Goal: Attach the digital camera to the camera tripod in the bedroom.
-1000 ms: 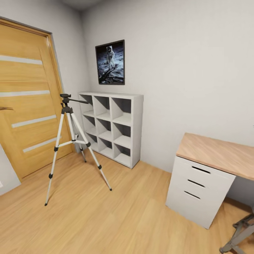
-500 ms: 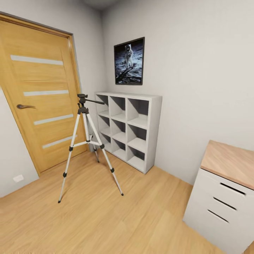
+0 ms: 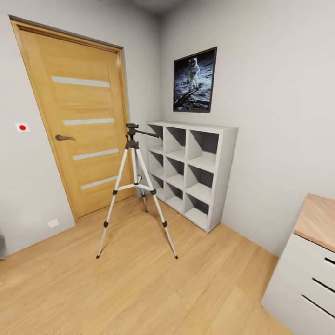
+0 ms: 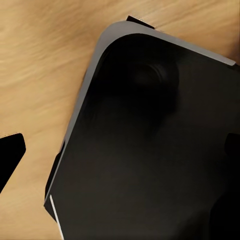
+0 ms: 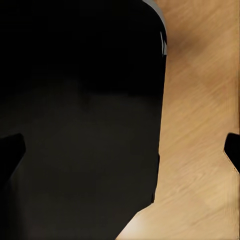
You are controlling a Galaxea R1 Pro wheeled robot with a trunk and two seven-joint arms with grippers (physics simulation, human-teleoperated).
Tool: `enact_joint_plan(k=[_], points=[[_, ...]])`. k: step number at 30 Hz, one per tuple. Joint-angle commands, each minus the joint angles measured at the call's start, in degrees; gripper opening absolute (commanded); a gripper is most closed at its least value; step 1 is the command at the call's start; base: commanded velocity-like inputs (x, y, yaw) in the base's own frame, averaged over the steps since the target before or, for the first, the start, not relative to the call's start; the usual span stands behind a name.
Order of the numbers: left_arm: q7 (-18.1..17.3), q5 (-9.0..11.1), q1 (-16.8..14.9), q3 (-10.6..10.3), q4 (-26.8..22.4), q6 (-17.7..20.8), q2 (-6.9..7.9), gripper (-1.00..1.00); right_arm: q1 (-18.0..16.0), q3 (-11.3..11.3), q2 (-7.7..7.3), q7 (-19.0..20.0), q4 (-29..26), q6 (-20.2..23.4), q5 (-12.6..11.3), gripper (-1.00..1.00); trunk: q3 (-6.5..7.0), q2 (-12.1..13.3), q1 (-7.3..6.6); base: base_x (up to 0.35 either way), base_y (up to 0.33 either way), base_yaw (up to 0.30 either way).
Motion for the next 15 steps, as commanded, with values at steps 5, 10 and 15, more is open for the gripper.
enact_joint_plan(k=[5, 10, 15], points=[[0.06, 0.72, 0.03, 0.23, -0.11, -0.03, 0.00, 1.00, -0.01, 0.04, -0.34, -0.04, 0.01, -0.19, 0.49, 1.00, -0.04, -0.02, 0.00, 0.001, 0.000, 0.275], [0.01, 3.62, 0.03, 0.23, -0.08, -0.03, -0.16, 1.00, -0.01, 0.04, -0.48, -0.04, 0.01, -0.20, 2.17, 1.00, -0.04, -0.02, 0.00, 0.000, 0.000, 0.276], [-0.02, 5.70, 0.03, 0.21, -0.09, -0.03, -0.17, 1.00, -0.01, 0.04, -0.56, -0.07, 0.01, -0.20, 2.70, 1.00, -0.04, -0.02, 0.00, 0.000, 0.000, 0.278]])
